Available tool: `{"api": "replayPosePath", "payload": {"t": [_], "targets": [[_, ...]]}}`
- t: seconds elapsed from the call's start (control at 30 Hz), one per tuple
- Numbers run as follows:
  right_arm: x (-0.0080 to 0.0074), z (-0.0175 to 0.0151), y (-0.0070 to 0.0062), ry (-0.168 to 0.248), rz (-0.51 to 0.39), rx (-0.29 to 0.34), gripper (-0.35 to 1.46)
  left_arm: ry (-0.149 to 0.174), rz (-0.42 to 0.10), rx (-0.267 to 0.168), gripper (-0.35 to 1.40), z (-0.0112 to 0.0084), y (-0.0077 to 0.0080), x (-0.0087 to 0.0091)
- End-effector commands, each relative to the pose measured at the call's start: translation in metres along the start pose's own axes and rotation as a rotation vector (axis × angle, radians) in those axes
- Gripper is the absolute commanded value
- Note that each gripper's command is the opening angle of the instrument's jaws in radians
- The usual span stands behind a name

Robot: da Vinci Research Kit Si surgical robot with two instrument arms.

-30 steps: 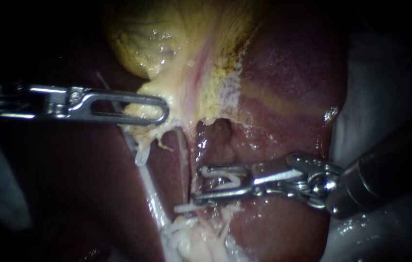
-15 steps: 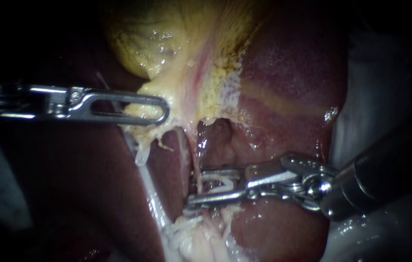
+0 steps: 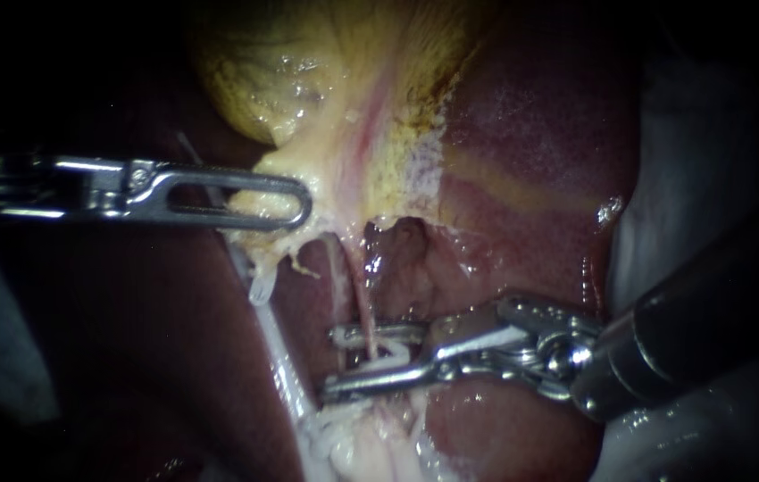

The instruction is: Clipping second clip right tube

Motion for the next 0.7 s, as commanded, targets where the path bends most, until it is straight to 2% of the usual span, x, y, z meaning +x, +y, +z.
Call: {"api": "replayPosePath", "payload": {"t": [0.03,0.37,0.5,0.57,0.63,0.67,0.7], "targets": [[0.0000,0.0001,-0.0001,0.000,-0.001,0.005,0.50,0.000,0.000,0.000,-0.35,0.0000,0.0000,0.0000],[0.0006,-0.0001,-0.0002,0.016,-0.001,0.031,0.46,0.000,0.000,0.000,-0.35,0.0000,0.0000,0.0000],[0.0005,-0.0004,-0.0002,0.012,-0.003,0.038,0.34,0.000,0.000,0.000,-0.35,0.0000,0.0000,0.0000],[0.0005,-0.0006,-0.0002,0.010,-0.003,0.040,0.16,0.000,0.000,0.000,-0.35,0.0000,0.0000,0.0000],[0.0004,-0.0010,-0.0003,0.018,-0.004,0.034,-0.22,0.000,0.000,0.000,-0.35,0.0000,0.0000,0.0000],[0.0004,-0.0014,-0.0003,0.018,-0.003,0.029,-0.35,0.000,0.000,0.000,-0.35,0.0000,0.0000,0.0000],[0.0004,-0.0016,-0.0004,0.017,0.009,0.025,-0.35,0.000,0.000,0.000,-0.35,0.0000,0.0000,0.0000]]}}
